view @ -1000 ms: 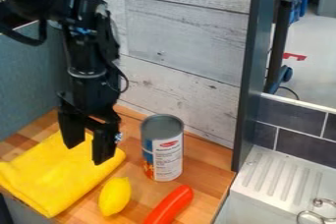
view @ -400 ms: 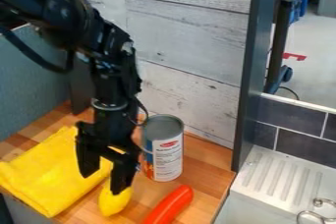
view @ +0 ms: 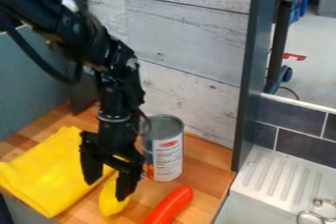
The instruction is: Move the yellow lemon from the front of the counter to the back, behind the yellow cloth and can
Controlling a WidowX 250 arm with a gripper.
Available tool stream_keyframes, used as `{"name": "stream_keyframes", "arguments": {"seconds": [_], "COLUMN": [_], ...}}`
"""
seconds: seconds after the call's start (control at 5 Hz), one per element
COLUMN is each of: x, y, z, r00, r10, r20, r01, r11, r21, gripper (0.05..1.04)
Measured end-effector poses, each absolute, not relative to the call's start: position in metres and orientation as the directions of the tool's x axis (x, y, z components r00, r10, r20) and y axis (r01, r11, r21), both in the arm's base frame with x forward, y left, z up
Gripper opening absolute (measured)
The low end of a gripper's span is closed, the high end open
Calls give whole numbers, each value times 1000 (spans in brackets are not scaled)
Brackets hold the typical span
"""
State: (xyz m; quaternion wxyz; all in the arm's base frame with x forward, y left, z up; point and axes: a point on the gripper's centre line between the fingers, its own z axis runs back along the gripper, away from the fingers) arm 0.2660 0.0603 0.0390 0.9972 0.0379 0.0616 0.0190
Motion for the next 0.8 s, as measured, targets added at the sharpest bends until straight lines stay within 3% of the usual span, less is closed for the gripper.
{"name": "stream_keyframes", "arguments": {"seconds": [0.6,0.8], "x": [276,277], "y": [59,56], "z": [7,5], "r00": [990,990], "r10": [43,44], "r20": [-131,-136], "r01": [-36,-39], "r11": [998,999], "r21": [53,36], "gripper": [965,808]}}
